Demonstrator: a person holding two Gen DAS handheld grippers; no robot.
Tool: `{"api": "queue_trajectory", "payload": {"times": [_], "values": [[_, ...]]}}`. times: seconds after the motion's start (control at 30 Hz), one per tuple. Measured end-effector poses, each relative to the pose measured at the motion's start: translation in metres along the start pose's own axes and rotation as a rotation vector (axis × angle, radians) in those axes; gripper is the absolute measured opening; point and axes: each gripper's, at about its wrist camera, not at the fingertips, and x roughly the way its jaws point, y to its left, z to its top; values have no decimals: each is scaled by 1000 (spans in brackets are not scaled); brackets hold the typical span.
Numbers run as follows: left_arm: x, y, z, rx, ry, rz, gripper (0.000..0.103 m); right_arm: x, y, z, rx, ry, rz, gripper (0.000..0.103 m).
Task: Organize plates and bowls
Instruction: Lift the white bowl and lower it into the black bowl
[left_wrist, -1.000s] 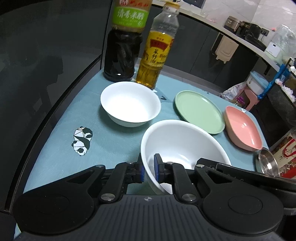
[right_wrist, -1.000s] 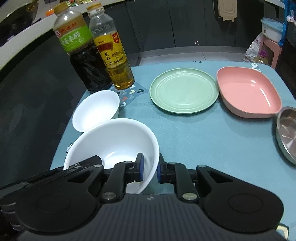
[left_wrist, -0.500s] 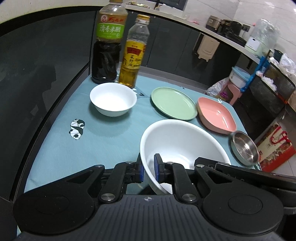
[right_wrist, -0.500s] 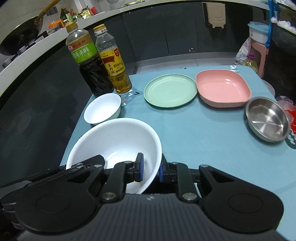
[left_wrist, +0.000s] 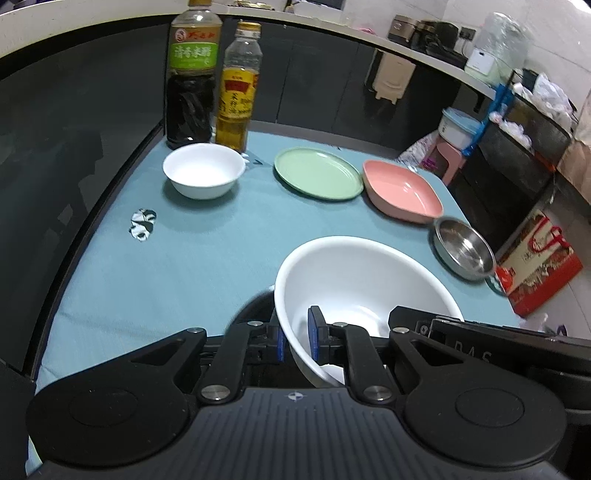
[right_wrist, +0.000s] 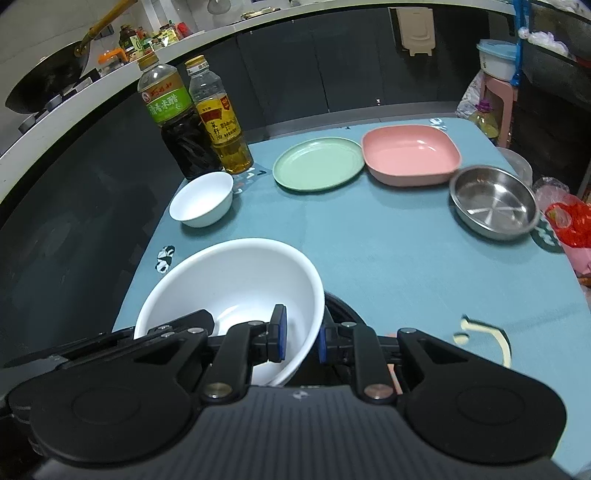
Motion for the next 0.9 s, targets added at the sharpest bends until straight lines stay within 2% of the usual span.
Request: {"api": "queue_trajectory", "payload": {"times": [0.5,0.9], "values": [[-4,-16,-25,50,43,-5,11,-11,-18,-28,38,12,-18,20],[-1,-14,-35,52,76,-8,12,-11,-21,-38,37,33,-31,20]]}}
